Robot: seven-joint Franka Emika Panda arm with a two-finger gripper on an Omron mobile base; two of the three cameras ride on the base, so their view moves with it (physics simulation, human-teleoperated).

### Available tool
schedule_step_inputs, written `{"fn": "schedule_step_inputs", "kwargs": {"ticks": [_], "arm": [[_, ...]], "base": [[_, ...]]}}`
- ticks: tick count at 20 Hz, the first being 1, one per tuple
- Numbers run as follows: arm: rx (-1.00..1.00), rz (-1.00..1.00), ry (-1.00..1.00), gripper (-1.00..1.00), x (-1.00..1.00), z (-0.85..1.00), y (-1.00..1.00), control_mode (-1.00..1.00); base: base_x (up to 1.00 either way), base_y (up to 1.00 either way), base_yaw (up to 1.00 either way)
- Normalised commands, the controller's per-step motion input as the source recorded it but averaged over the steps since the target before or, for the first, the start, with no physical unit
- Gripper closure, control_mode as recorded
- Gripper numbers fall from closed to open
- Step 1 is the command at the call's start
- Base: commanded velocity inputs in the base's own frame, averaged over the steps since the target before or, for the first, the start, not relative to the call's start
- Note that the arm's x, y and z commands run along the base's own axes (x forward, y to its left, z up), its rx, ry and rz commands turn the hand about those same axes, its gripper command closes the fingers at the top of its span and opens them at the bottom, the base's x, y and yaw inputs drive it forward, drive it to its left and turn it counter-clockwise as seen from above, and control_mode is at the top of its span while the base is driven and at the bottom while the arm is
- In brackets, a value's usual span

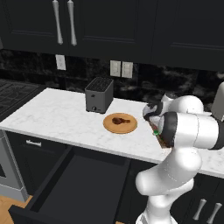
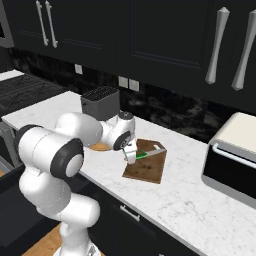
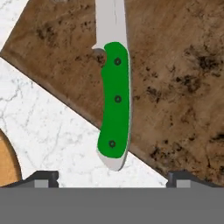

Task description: Pick up the knife from the drawer and place it on the cutting board. Then place the meat from the plate to the cutting board.

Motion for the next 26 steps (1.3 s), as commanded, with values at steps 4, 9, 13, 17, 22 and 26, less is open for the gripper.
{"fn": "schedule_step_inputs", "kwargs": {"ticks": [4, 9, 13, 17, 22, 26], "arm": [[-0.11, 0.36, 0.0, -1.0, -0.01, 0.23, 0.97, -1.0], [-0.12, 0.44, 0.0, -1.0, 0.14, 0.4, 0.64, -1.0], [-0.12, 0.59, 0.0, -1.0, 0.14, 0.08, 0.28, -1.0], [-0.09, 0.65, -0.01, -1.0, 0.04, 0.0, 0.06, -1.0], [-0.03, 0.63, -0.11, -1.0, 0.27, 0.0, 0.15, -1.0], [-0.09, 0.5, -0.13, -1.0, 0.46, 0.0, 0.48, -1.0]], "base": [[0.0, 0.0, 0.0], [0.0, 0.0, 0.0], [0.0, 0.0, 0.0], [0.0, 0.0, 0.0], [0.0, 0.0, 0.0], [0.0, 0.0, 0.0]]}}
